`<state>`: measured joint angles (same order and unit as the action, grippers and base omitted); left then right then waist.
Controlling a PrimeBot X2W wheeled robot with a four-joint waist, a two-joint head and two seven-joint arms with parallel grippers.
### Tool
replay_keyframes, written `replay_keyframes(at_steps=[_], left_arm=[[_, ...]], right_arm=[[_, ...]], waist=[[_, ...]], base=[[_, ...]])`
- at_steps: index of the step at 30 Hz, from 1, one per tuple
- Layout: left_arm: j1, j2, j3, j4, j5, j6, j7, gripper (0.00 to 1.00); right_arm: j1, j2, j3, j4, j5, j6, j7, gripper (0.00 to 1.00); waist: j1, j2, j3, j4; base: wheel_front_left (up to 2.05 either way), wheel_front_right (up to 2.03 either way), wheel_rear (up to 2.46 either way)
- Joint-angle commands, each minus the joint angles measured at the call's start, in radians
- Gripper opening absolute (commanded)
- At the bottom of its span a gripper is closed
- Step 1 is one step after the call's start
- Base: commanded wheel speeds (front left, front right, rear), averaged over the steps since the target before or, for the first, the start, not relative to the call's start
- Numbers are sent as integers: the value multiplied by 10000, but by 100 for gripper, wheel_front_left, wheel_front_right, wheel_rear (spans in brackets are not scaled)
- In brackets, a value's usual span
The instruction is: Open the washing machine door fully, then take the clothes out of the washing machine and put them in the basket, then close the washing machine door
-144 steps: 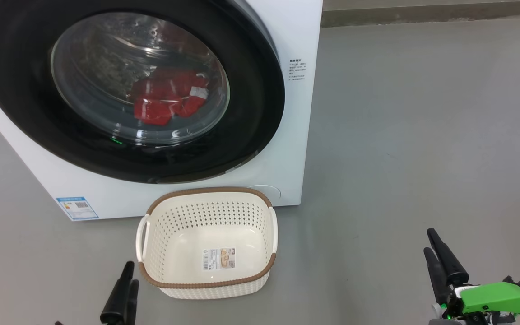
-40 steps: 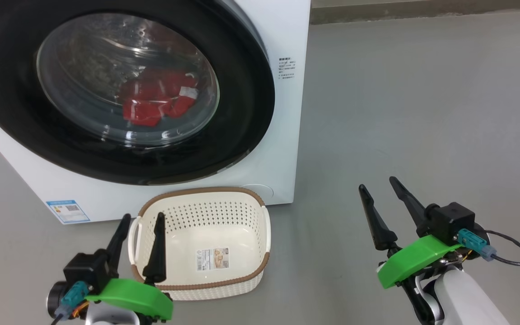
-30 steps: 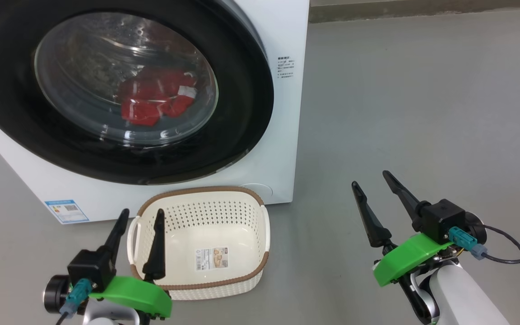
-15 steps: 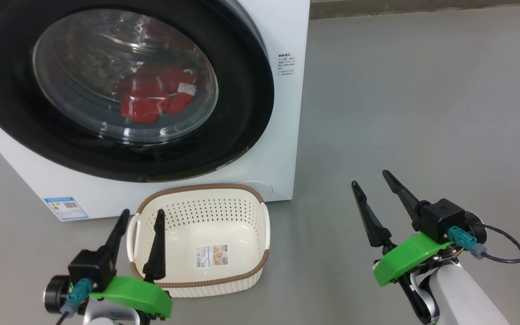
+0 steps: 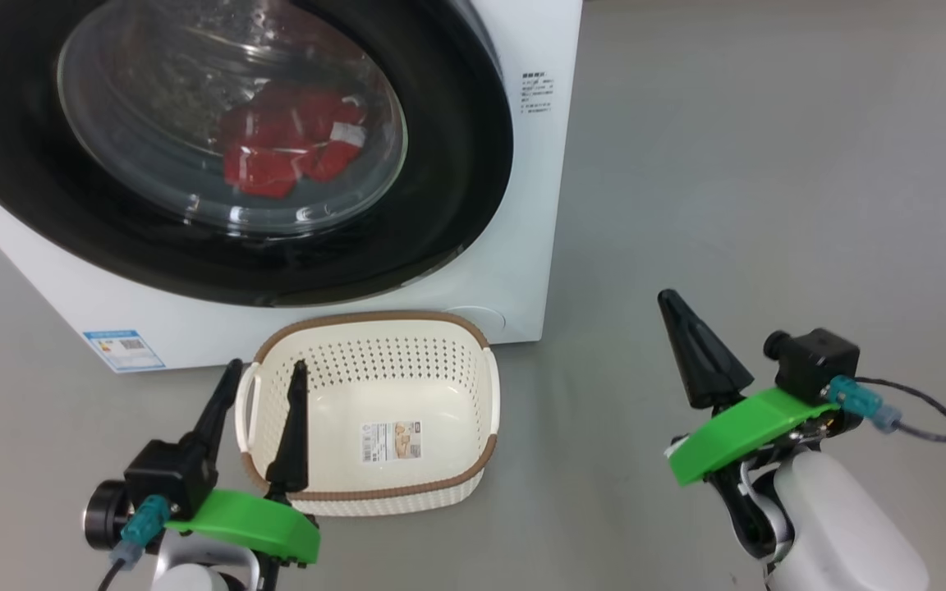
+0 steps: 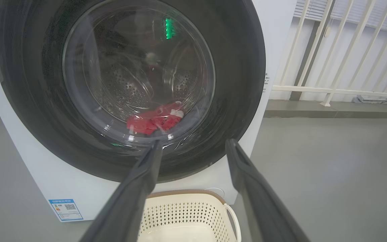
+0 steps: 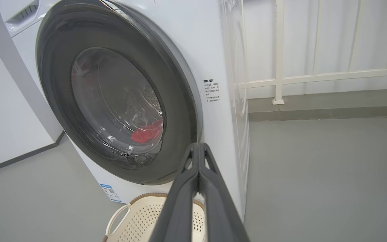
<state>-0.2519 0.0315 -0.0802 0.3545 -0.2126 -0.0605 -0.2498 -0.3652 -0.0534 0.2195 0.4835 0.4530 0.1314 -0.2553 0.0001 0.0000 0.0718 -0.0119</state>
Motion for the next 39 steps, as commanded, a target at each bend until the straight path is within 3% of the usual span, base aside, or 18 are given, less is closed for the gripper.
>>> replay_keyframes(at_steps=[1,15,29,39], left_arm=[[-434,187,237,-334,-81,91,-120,100],[-725,187,-197,-1144,-345,160,-120,100],[-1337,187,-516,-1869,-403,125,-120,100],[-1693,187,-832,-2211,-505,200,-120,100]], right_arm=[[-487,32,256,-133,469,-7,-65,0],[-2659,32,532,666,4413,-7,94,0],[-4624,-833,558,135,8460,-7,1677,0],[-5815,-1141,-83,-164,10845,-7,3329,0]], waist=[[0,0,129,91],[0,0,1314,500],[0,0,3009,1203],[0,0,3927,1559]], base=[[0,0,0],[0,0,0],[0,0,0],[0,0,0]])
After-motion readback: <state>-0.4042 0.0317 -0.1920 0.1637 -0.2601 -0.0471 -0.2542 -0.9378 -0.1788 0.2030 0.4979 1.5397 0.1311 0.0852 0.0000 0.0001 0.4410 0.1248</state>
